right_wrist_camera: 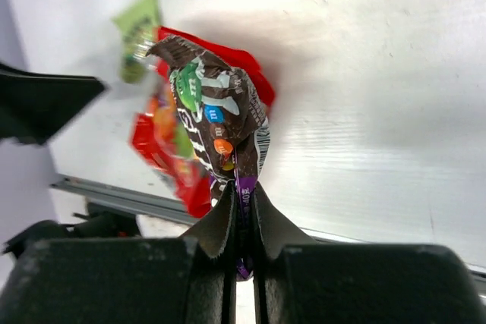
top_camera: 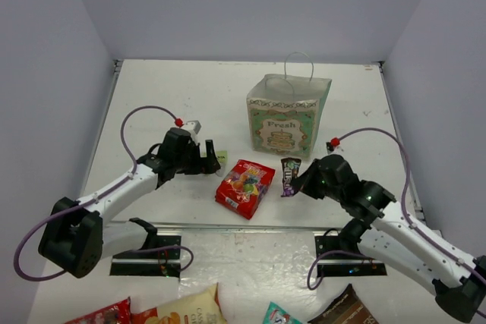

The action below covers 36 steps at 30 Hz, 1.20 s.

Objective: Place the snacks into the paper bag

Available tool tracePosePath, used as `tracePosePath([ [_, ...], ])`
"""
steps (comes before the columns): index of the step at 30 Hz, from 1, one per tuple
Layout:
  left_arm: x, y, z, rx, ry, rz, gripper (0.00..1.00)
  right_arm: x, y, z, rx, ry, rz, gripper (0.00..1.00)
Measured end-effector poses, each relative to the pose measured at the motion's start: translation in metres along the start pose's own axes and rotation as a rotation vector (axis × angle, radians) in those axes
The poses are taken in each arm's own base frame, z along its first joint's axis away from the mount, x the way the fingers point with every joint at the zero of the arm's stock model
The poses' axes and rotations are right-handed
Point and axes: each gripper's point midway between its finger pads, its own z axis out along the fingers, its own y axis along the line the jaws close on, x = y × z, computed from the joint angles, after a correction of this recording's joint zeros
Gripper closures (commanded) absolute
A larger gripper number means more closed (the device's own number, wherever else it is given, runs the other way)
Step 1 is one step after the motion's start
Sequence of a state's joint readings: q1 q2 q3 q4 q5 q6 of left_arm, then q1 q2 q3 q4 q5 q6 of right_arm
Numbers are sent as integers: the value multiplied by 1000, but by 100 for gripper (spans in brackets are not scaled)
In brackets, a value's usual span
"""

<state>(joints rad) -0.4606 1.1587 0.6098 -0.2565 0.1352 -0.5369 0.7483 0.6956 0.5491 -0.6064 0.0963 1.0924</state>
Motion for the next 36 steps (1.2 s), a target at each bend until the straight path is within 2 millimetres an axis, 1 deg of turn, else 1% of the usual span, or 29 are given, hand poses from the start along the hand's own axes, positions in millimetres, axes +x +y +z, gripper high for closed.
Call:
tracePosePath([
  [2,6,10,6,-42,19,-11,1,-17,16,-19,-36,-57,-7,100],
  [6,15,21,13,-94,40,-39,2,-52,43,-57,-73,-164,-36,100],
  [7,16,23,14,-102,41,-42,3,-59,49,-65,-79,-189,-41,100],
  [8,18,24,16,-107,44,-49,7,-66,52,-72,-76,-210,-52,100],
  [10,20,26,19,-113,51,-62,17,-77,55,-84,-66,-251,-68,100],
  [11,22,27,22,-115,56,-67,18,-83,55,-89,-60,-273,-76,100],
  [15,26,28,33,-106,68,-80,18,-96,54,-104,-38,-332,-101,100],
  [22,11,20,46,-65,3,-110,19,-110,47,-120,2,-399,-131,100],
  [25,8,18,48,-52,-19,-130,21,-117,48,-127,6,-433,-134,100],
  [26,8,18,49,-52,-21,-136,23,-120,49,-130,8,-446,-136,100],
  [27,7,17,50,-49,-25,-138,29,-123,49,-132,11,-458,-138,100],
  [29,6,18,52,-49,-29,-145,33,-128,50,-136,16,-480,-139,100],
  [30,6,17,53,-48,-33,-152,42,-131,52,-138,18,-489,-139,100],
  [31,6,18,55,-49,-38,-159,44,-134,53,-141,21,-499,-140,100],
  [33,7,19,57,-46,-45,-172,55,-140,57,-144,27,-517,-142,100],
  [35,7,19,60,-44,-53,-185,61,-145,60,-146,38,-532,-145,100],
  [36,7,19,62,-42,-56,-188,68,-148,62,-147,43,-537,-148,100],
])
